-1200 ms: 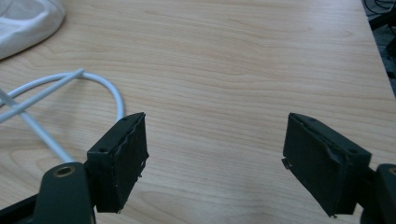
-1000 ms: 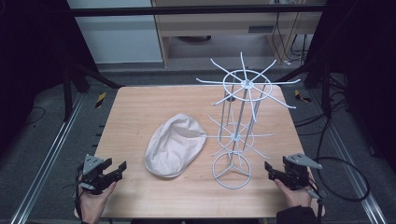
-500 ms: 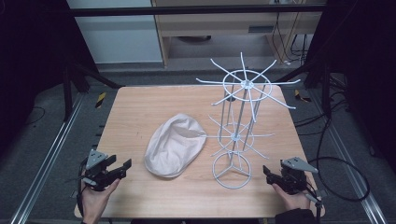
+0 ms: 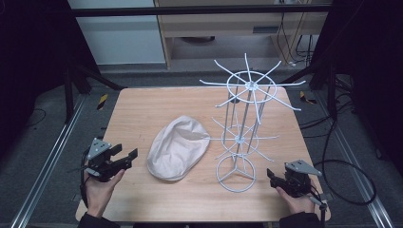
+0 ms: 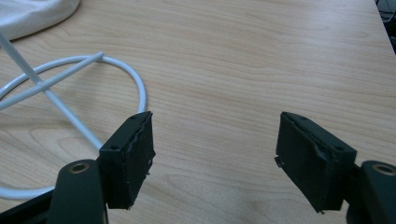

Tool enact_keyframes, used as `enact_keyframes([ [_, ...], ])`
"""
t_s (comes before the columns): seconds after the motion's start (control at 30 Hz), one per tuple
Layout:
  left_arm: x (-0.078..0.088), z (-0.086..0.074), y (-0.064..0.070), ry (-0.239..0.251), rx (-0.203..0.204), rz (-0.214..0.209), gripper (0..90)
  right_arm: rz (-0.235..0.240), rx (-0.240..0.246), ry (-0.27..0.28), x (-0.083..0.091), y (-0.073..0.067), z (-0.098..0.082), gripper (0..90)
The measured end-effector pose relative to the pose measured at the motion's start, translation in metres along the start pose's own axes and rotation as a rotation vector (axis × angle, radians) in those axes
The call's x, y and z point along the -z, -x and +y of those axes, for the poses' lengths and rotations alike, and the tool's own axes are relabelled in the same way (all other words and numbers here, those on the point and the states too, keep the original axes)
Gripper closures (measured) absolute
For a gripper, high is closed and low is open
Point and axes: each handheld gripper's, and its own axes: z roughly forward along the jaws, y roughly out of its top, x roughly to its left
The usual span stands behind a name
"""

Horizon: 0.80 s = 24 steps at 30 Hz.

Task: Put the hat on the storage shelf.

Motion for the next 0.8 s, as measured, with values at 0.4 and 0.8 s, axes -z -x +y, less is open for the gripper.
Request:
enact_keyframes([
  [0.4, -0.021, 0.023, 0.015, -0.024, -0.035, -0.029, 34.6, 0.004, 0.017, -0.021, -0.003, -0.001, -0.001, 27.6],
  [0.8, -0.045, 0.040, 0.034, -0.083, -0.091, -0.043, 34.3, 0.004, 0.013, -0.019, -0.002, 0.000, 0.000, 27.6],
])
